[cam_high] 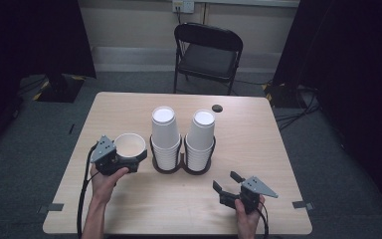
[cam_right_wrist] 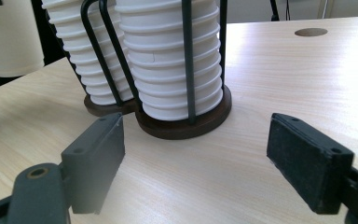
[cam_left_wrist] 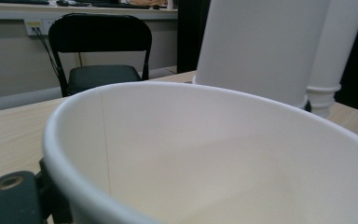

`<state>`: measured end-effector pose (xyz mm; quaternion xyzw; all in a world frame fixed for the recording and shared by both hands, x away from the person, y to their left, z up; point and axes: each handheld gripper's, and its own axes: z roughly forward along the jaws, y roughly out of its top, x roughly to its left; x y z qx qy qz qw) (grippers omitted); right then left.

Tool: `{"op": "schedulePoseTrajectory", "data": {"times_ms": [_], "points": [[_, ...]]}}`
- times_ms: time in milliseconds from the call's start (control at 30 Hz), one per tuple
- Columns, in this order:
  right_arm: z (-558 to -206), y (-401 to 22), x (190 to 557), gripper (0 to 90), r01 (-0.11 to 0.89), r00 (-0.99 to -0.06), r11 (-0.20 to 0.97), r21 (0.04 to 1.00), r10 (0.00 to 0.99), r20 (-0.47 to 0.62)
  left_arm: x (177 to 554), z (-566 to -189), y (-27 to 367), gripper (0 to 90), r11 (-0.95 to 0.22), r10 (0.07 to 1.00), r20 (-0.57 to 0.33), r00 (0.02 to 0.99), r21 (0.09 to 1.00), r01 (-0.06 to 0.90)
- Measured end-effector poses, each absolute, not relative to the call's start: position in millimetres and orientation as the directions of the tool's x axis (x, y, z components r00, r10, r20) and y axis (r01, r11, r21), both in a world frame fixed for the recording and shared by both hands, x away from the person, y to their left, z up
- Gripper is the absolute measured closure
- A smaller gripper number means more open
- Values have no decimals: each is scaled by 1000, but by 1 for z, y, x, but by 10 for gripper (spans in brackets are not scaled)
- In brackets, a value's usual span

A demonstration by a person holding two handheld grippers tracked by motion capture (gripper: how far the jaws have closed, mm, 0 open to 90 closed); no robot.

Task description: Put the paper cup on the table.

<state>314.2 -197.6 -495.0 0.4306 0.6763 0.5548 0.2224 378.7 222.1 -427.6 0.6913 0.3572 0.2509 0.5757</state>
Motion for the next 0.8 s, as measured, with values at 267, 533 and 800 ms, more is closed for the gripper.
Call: {"op": "schedulePoseTrajectory", "data": {"times_ms": [267, 533, 800], "points": [[-495, -197, 314, 185, 338, -532, 12, 941, 827, 181, 394, -429, 229, 81, -16, 804, -109, 584, 979, 205], [-495, -195, 313, 183, 337, -535, 33, 941, 829, 162, 414, -436, 231, 80, -34, 836, -90, 541, 976, 216], [-495, -193, 314, 173, 338, -539, 48, 940, 828, 151, 435, -455, 229, 81, -46, 863, -99, 496, 961, 272]]}}
